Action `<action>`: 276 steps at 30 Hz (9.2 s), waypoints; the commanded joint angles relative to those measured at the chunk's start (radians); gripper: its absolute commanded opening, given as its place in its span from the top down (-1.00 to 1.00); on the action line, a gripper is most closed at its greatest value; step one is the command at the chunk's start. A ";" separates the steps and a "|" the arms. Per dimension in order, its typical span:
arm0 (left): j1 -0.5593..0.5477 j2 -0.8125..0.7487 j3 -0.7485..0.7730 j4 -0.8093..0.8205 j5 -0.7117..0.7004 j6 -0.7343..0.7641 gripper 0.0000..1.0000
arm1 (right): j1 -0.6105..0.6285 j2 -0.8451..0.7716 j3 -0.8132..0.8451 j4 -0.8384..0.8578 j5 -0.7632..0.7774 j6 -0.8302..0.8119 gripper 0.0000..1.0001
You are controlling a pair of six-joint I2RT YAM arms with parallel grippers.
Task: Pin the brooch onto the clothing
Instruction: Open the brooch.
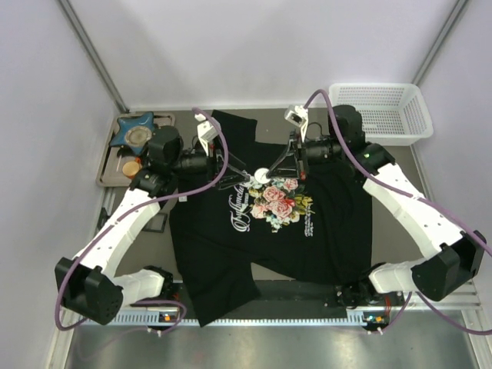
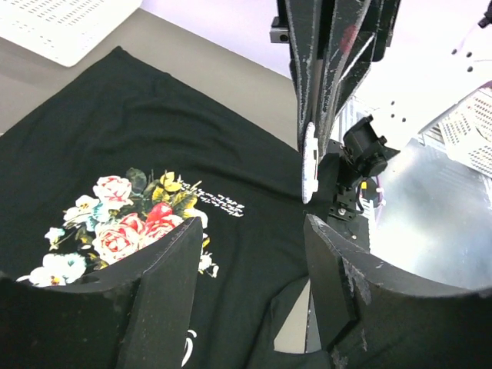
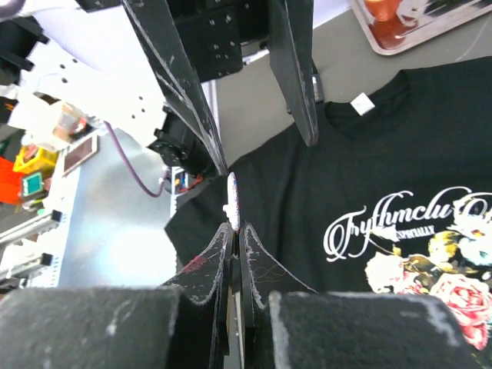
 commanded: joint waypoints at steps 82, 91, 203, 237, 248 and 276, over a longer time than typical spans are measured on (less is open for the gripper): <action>-0.090 0.032 -0.085 0.095 0.014 -0.176 1.00 | 0.094 0.127 0.124 -0.189 0.110 -0.193 0.73; -0.088 0.046 -0.071 0.076 0.032 -0.152 1.00 | 0.092 0.124 0.190 -0.360 0.047 -0.385 0.46; 0.043 0.124 -0.008 0.130 0.117 -0.351 0.24 | 0.077 0.154 0.051 0.016 0.059 -0.020 1.00; 0.094 -0.143 -0.123 0.027 0.059 0.121 -0.20 | -0.026 0.043 -0.273 0.641 -0.165 0.524 1.00; 0.030 -0.066 -0.243 0.604 -0.020 -0.501 -0.04 | -0.023 0.000 -0.377 1.000 0.145 0.769 1.00; 0.010 0.042 -0.244 0.782 -0.107 -0.661 0.99 | 0.035 0.026 -0.387 1.042 0.169 0.807 1.00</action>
